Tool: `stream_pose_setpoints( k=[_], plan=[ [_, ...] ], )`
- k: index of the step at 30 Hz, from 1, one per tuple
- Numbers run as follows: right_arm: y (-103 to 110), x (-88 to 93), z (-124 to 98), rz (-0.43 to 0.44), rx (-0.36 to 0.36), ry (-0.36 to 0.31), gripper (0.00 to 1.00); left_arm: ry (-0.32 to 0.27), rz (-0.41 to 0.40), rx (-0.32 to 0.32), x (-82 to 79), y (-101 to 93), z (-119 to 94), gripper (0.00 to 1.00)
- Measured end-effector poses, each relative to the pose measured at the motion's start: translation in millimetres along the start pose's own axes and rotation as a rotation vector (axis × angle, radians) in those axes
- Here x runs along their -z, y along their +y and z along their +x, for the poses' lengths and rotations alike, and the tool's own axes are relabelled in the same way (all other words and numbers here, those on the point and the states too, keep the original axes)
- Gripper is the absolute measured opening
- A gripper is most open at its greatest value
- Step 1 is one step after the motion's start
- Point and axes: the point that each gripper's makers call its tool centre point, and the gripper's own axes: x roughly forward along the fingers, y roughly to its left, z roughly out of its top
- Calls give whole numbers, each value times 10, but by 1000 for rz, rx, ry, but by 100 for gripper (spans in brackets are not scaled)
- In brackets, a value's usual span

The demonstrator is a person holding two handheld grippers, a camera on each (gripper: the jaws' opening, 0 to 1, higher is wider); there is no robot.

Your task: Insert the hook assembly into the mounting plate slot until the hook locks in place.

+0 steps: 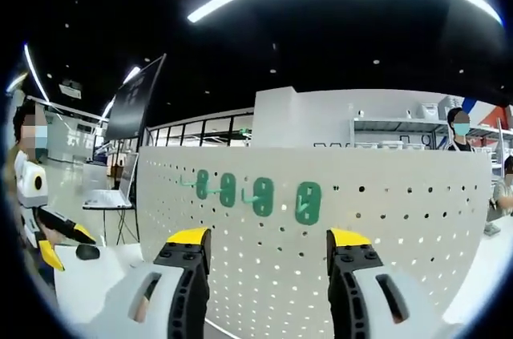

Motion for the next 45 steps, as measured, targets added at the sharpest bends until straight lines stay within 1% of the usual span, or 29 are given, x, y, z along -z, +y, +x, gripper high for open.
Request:
stream_pose_setpoints(
  k=[5,8,12,18,21,27,31,36,45],
  plan=[
    [26,55,-136,3,-4,12,59,-14,8,-4,-43,14,5,73],
    [58,82,-218,-1,-9,22,59,-20,10,-7,-57,19,10,76],
    [62,85,-322,16,-5,18,61,-26,29,-2,-93,12,16,77],
    [121,146,-456,20,-15,32,62,-46,38,-5,-162,23,23,78],
    [146,177,-524,25,-18,36,63,-56,40,-11,-195,39,16,79],
    [165,285,-684,45,-7,53,64,-70,56,-45,-229,122,-11,82],
    [167,320,-790,59,8,58,64,-72,63,-56,-230,157,-30,82],
    [169,361,-880,64,15,66,64,-87,57,-54,-257,142,-61,84],
    [177,437,-1064,74,22,84,64,-78,82,-58,-216,128,-111,87]
  ],
)
